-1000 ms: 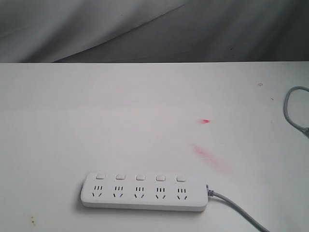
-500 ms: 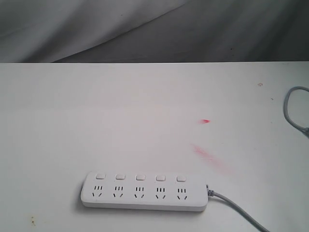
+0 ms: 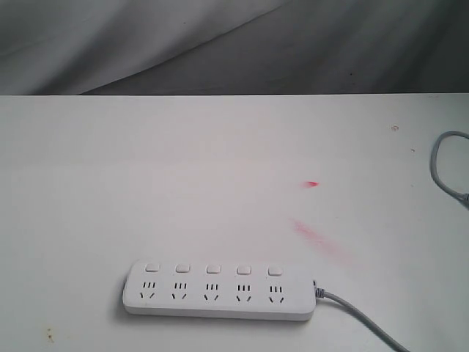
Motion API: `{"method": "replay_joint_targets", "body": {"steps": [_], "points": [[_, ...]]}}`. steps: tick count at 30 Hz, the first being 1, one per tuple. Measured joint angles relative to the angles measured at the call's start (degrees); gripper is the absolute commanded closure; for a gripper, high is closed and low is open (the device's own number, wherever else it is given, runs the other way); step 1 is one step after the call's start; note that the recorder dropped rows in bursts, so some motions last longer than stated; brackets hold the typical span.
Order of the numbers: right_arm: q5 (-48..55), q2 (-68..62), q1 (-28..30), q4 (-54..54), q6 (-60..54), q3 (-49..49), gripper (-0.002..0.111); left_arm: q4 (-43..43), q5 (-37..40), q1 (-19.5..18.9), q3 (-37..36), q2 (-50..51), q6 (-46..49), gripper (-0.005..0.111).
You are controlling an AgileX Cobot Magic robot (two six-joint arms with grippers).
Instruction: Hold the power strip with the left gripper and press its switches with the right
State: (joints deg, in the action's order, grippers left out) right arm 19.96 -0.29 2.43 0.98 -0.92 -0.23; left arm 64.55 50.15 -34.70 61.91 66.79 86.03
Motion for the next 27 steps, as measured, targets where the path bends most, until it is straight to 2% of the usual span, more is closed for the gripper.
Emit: {"method": "replay_joint_targets", "body": {"steps": [2, 4, 7, 20, 27], "points": [[0.0, 0.0, 0.0, 0.0, 0.0, 0.0, 0.108, 4.6, 5.0, -2.4, 0.0, 0.0, 5.4, 0.100], [0.0, 0.0, 0.0, 0.0, 0.0, 0.0, 0.108, 7.4, 13.7, -4.0, 0.0, 0.0, 11.3, 0.100], [0.0, 0.0, 0.0, 0.0, 0.0, 0.0, 0.108, 7.5, 18.2, -4.6, -0.3, -0.3, 14.1, 0.100], [0.0, 0.0, 0.0, 0.0, 0.0, 0.0, 0.108, -8.4, 19.5, -4.8, -4.3, -0.4, 11.0, 0.100], [0.0, 0.0, 0.0, 0.0, 0.0, 0.0, 0.108, -10.0, 19.5, -4.8, -4.3, -0.4, 10.9, 0.100]]}}
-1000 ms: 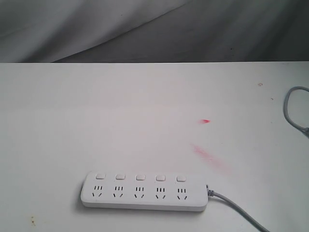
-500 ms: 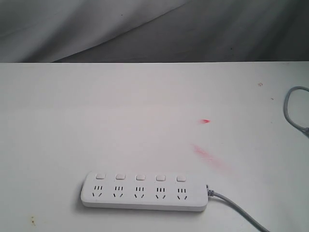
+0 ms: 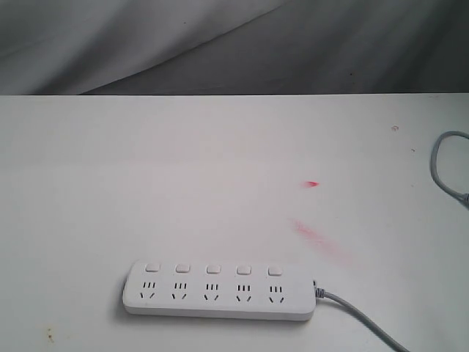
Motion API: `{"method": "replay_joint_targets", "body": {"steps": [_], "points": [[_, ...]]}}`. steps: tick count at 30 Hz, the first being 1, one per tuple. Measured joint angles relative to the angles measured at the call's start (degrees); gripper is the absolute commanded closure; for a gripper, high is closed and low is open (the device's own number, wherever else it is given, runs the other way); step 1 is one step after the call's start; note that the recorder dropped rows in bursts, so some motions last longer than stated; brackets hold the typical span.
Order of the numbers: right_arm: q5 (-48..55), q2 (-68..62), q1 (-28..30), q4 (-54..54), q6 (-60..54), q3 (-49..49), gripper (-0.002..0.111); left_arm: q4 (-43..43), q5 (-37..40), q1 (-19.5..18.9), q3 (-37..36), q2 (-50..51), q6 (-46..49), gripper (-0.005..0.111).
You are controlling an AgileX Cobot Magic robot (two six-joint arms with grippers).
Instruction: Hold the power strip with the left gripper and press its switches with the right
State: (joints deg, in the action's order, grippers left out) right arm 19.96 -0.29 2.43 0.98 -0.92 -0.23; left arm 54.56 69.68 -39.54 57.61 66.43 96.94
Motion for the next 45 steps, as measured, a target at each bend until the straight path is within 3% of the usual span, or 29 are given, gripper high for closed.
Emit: {"method": "replay_joint_targets", "body": {"steps": [8, 17, 20, 25, 27, 29, 39, 45], "points": [[0.0, 0.0, 0.0, 0.0, 0.0, 0.0, 0.108, 2.9, 0.0, 0.0, 0.0, 0.0, -0.1, 0.100], [0.0, 0.0, 0.0, 0.0, 0.0, 0.0, 0.108, -3.9, 0.0, 0.0, 0.0, 0.1, 1.7, 0.096], [0.0, 0.0, 0.0, 0.0, 0.0, 0.0, 0.108, -6.7, 0.0, 0.5, 0.0, 1.2, 4.6, 0.080], [0.0, 0.0, 0.0, 0.0, 0.0, 0.0, 0.108, -14.5, 0.0, 4.5, 0.0, 7.3, 7.8, 0.029], [0.0, 0.0, 0.0, 0.0, 0.0, 0.0, 0.108, -17.0, 0.0, 6.4, 0.0, 10.4, 8.0, 0.013], [0.0, 0.0, 0.0, 0.0, 0.0, 0.0, 0.108, -18.0, 0.0, 8.0, 0.0, 13.4, 8.2, 0.004], [0.0, 0.0, 0.0, 0.0, 0.0, 0.0, 0.108, -17.0, 0.0, 16.1, 0.0, 23.9, 20.9, 0.004], [0.0, 0.0, 0.0, 0.0, 0.0, 0.0, 0.108, -16.4, 0.0, 21.8, 0.0, 28.8, 22.5, 0.004]]}}
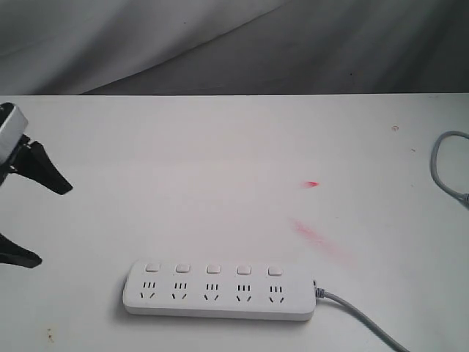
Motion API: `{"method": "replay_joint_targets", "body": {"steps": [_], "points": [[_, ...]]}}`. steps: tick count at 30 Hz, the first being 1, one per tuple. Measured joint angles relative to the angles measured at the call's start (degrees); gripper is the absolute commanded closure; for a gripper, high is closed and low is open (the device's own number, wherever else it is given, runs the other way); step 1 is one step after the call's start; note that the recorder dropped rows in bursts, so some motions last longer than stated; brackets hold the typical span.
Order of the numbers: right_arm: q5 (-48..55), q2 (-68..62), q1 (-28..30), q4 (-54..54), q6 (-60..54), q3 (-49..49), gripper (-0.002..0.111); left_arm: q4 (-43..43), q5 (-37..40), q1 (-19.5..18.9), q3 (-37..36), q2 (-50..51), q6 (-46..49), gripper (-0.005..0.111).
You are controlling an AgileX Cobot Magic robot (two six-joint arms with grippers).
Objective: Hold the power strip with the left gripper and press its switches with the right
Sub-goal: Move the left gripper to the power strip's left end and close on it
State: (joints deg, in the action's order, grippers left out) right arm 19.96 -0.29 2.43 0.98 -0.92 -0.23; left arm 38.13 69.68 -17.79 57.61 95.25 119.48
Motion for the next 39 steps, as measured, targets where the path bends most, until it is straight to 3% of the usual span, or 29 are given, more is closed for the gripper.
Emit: {"method": "replay_joint_targets", "body": {"steps": [8, 13, 24, 33, 39], "points": [[0.0, 0.0, 0.0, 0.0, 0.0, 0.0, 0.108, 2.3, -0.5, 7.6, -4.7, 2.9, 0.0, 0.004], [0.0, 0.0, 0.0, 0.0, 0.0, 0.0, 0.108, 3.8, -6.2, 10.9, -8.1, 5.2, 0.0, 0.004], [0.0, 0.0, 0.0, 0.0, 0.0, 0.0, 0.108, 15.3, -10.5, 11.8, -8.7, 9.5, 0.1, 0.004], [0.0, 0.0, 0.0, 0.0, 0.0, 0.0, 0.108, 12.8, -12.1, 11.9, -8.7, 13.1, 0.1, 0.004], [0.0, 0.0, 0.0, 0.0, 0.0, 0.0, 0.108, 11.2, -14.7, 18.5, -8.7, 13.7, 0.2, 0.004]]}}
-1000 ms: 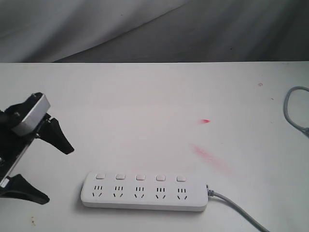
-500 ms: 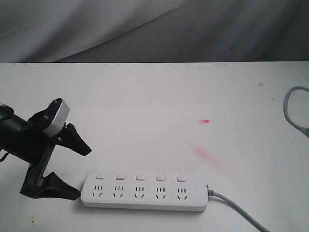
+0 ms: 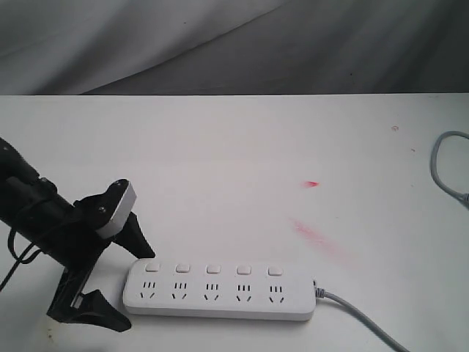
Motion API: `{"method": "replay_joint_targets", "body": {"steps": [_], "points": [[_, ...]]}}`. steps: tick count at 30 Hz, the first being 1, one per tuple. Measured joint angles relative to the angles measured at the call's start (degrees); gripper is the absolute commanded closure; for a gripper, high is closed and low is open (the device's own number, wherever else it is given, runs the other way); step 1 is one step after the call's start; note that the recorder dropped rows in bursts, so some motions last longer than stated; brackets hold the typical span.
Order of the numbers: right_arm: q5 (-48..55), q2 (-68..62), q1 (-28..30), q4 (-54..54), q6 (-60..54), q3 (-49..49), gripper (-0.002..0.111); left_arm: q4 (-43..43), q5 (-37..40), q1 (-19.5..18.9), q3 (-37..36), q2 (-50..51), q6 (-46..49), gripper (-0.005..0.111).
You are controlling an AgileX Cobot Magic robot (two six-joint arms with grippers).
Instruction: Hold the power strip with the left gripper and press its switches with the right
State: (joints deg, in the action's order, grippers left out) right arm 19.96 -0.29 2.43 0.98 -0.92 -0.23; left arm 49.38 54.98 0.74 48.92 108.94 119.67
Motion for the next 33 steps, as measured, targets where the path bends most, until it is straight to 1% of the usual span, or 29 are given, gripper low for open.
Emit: {"method": "replay_joint_targets", "body": {"steps": [2, 7, 9, 13, 22, 28, 31, 33], "points": [[0.0, 0.0, 0.0, 0.0, 0.0, 0.0, 0.108, 0.0, -2.1, 1.2, 0.0, 0.0, 0.0, 0.004], [0.0, 0.0, 0.0, 0.0, 0.0, 0.0, 0.108, -1.6, -6.6, 1.3, 0.0, 0.4, 0.0, 0.005], [0.0, 0.0, 0.0, 0.0, 0.0, 0.0, 0.108, -1.8, -7.9, 1.3, -0.4, 0.9, 0.0, 0.009], [0.0, 0.0, 0.0, 0.0, 0.0, 0.0, 0.108, -1.0, -8.5, 1.3, -1.2, 0.9, 0.4, 0.025], [0.0, 0.0, 0.0, 0.0, 0.0, 0.0, 0.108, -0.4, -8.6, 1.3, -1.4, 0.9, 0.4, 0.025], [0.0, 0.0, 0.0, 0.0, 0.0, 0.0, 0.108, 0.4, -7.2, 1.3, -1.6, 0.9, 0.4, 0.026], [0.0, 0.0, 0.0, 0.0, 0.0, 0.0, 0.108, 0.5, -7.3, 1.3, -1.6, 0.9, 0.4, 0.033], [0.0, 0.0, 0.0, 0.0, 0.0, 0.0, 0.108, 0.6, -7.8, 1.3, -1.6, 0.9, 0.4, 0.041]]}}
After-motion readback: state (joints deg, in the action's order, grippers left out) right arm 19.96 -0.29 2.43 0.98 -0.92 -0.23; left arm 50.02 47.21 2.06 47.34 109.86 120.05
